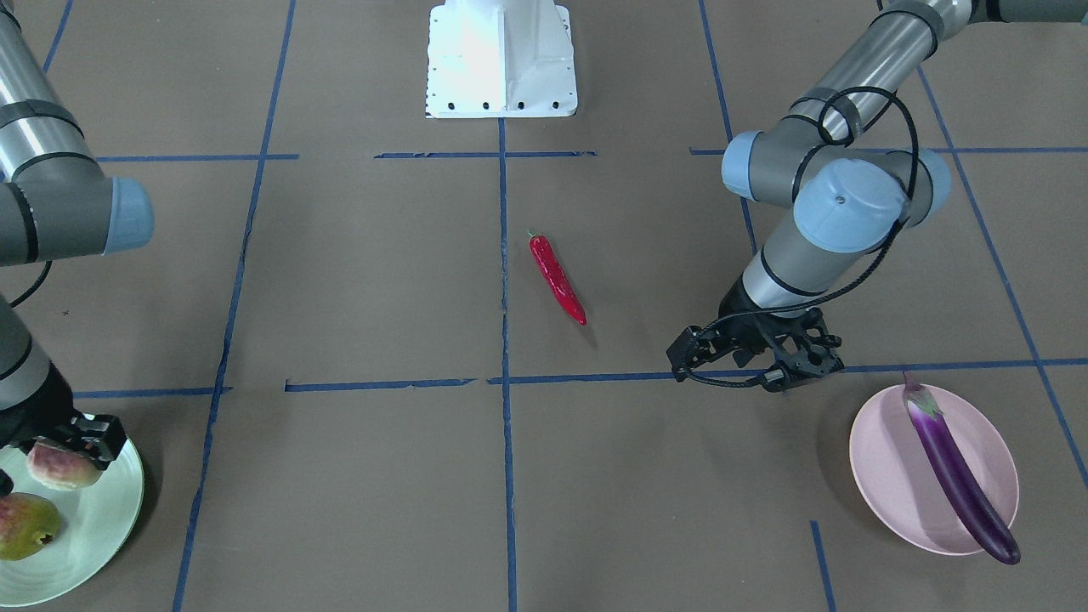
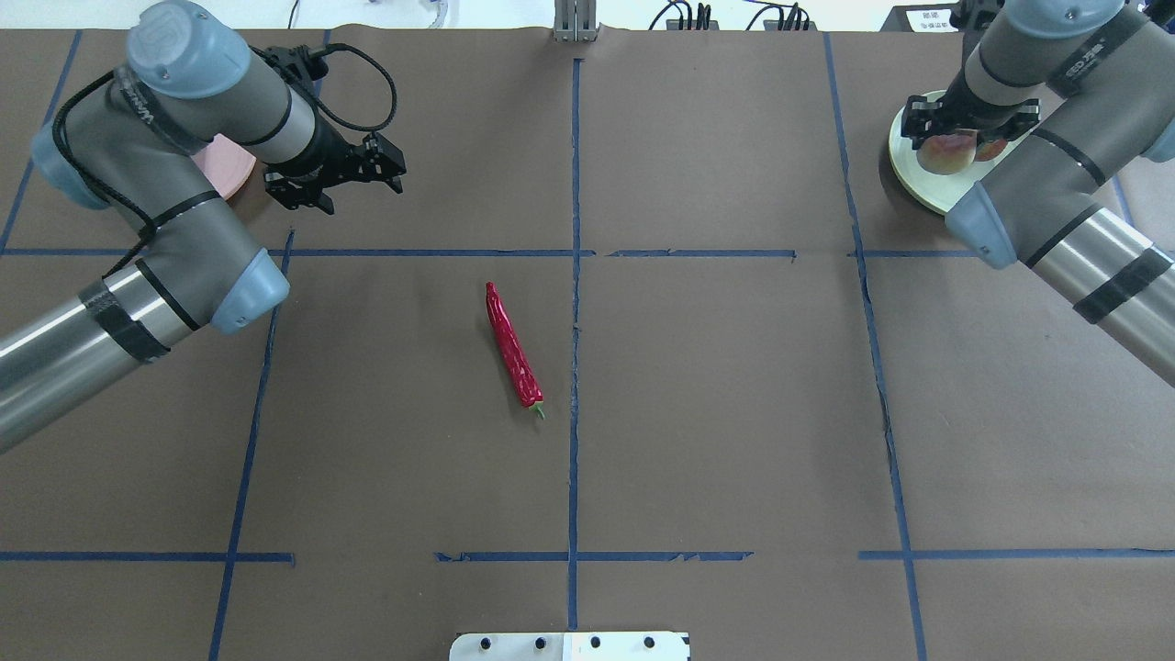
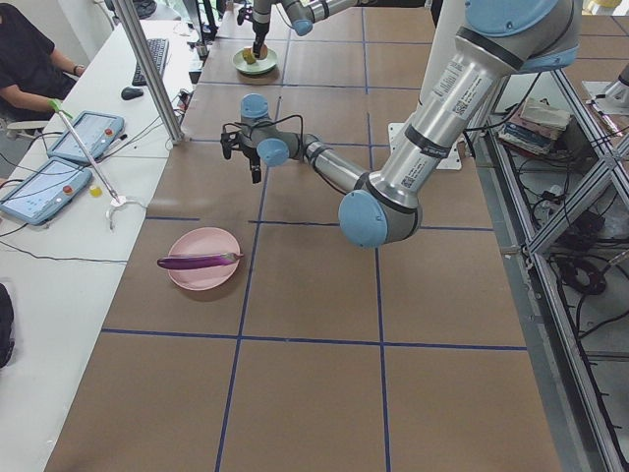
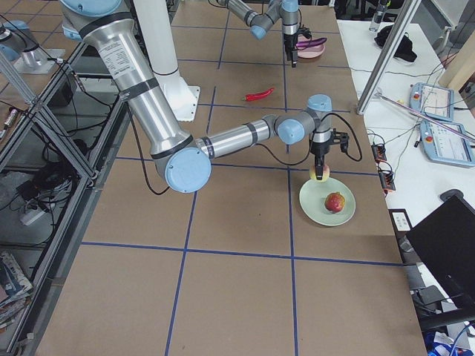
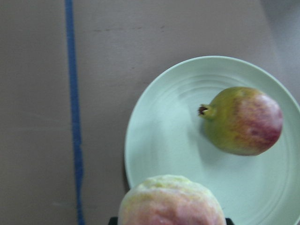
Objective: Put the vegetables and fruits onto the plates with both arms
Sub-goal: 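Carry peach to green plate with right gripper while left arm returns, then lower the left gripper and grasp the red chili pepper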
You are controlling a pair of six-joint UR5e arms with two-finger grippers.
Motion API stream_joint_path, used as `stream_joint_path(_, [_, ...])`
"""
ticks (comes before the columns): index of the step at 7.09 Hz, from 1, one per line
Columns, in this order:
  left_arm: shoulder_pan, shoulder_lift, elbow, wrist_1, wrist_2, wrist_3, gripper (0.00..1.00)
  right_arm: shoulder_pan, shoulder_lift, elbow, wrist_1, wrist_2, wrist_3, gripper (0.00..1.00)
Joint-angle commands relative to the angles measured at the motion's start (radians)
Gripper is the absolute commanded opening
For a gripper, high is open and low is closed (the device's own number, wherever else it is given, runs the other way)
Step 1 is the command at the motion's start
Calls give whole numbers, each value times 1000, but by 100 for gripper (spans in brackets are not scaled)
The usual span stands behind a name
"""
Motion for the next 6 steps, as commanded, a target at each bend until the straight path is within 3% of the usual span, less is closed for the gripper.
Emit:
stream_joint_path(1, [106,-52,-8,44,72,-158,100,20,6,-74,2,6,-28,1])
stream_joint_path(2, [142,-83,-57,147,90,-230,100,17,6,-112,46,7,-27,7])
stream_joint_path(3, [190,-95,-112,235,115,-263,100,15,7,-170,118,9,-25,29])
stream_joint_path(4, [278,-109,-131,263,183,-316,100,14,12,-178,137,18,-24,75])
stream_joint_path(5, [330,-109,-128,274,193,-343,100,15,14,-172,145,29,-33,100])
stream_joint_path(6, [391,-107,-123,274,225,-370,100,33,15,-169,145,67,-82,100])
